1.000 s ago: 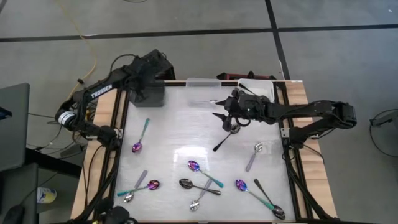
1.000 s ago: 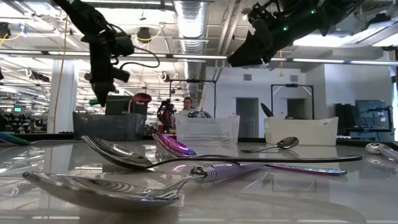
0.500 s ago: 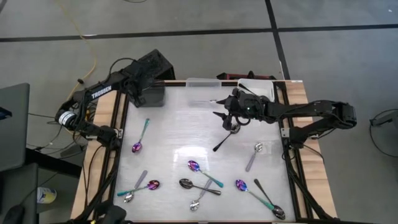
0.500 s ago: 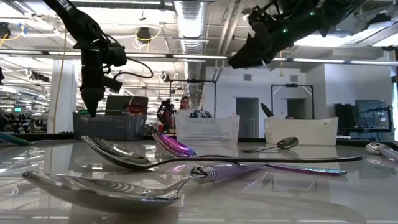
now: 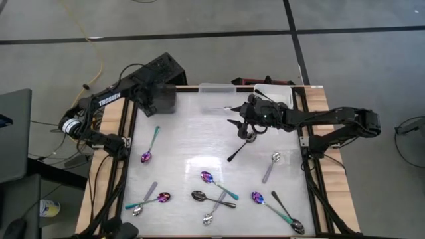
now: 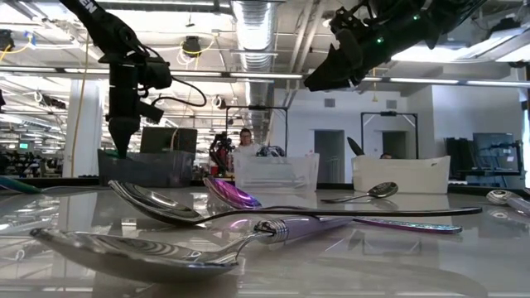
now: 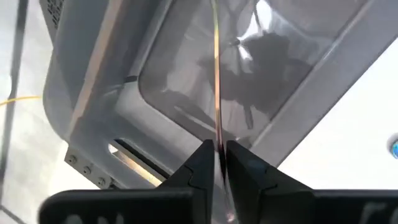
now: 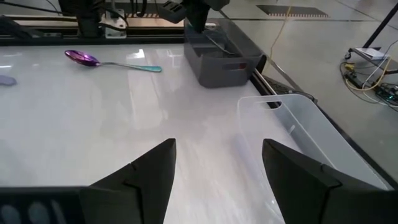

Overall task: Sort silverware by color (type)
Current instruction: Put the blue spoon into the black bin, then put the purple spoon into the transparent bin

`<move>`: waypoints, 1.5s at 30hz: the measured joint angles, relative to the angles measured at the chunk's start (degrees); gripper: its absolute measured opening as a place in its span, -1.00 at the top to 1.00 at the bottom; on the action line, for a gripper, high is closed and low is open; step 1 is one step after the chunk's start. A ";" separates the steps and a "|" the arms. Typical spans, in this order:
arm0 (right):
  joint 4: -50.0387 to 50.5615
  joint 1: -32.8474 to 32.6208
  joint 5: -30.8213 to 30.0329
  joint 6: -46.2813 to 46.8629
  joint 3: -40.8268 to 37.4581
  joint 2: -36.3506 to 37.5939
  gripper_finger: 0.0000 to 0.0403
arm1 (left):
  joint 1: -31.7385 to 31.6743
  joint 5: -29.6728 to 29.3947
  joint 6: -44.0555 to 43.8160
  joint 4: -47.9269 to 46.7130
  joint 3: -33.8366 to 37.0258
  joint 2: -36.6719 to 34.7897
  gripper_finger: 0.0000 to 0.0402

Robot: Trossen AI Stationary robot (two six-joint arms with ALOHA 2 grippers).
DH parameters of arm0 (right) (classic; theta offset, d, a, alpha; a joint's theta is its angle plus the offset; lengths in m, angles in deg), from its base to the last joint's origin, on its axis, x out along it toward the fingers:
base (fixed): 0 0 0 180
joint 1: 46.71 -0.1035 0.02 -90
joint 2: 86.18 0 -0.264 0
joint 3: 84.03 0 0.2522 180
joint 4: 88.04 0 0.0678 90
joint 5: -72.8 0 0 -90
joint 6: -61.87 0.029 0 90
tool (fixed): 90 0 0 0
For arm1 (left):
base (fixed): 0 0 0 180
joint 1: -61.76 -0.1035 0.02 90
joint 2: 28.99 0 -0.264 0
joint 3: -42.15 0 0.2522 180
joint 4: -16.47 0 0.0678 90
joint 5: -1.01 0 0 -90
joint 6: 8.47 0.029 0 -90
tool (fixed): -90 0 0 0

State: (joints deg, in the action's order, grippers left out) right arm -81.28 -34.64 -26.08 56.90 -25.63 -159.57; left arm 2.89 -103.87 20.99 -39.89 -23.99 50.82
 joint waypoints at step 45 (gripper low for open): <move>38.06 -61.36 14.49 110.95 0.00 -6.28 -0.29 | 46.51 35.09 -8.09 33.14 -7.08 0.13 0.57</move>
State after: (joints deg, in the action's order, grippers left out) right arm -43.22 -95.99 -11.59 167.85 -25.63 -165.85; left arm 49.40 -68.78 12.89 -6.75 -31.07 50.95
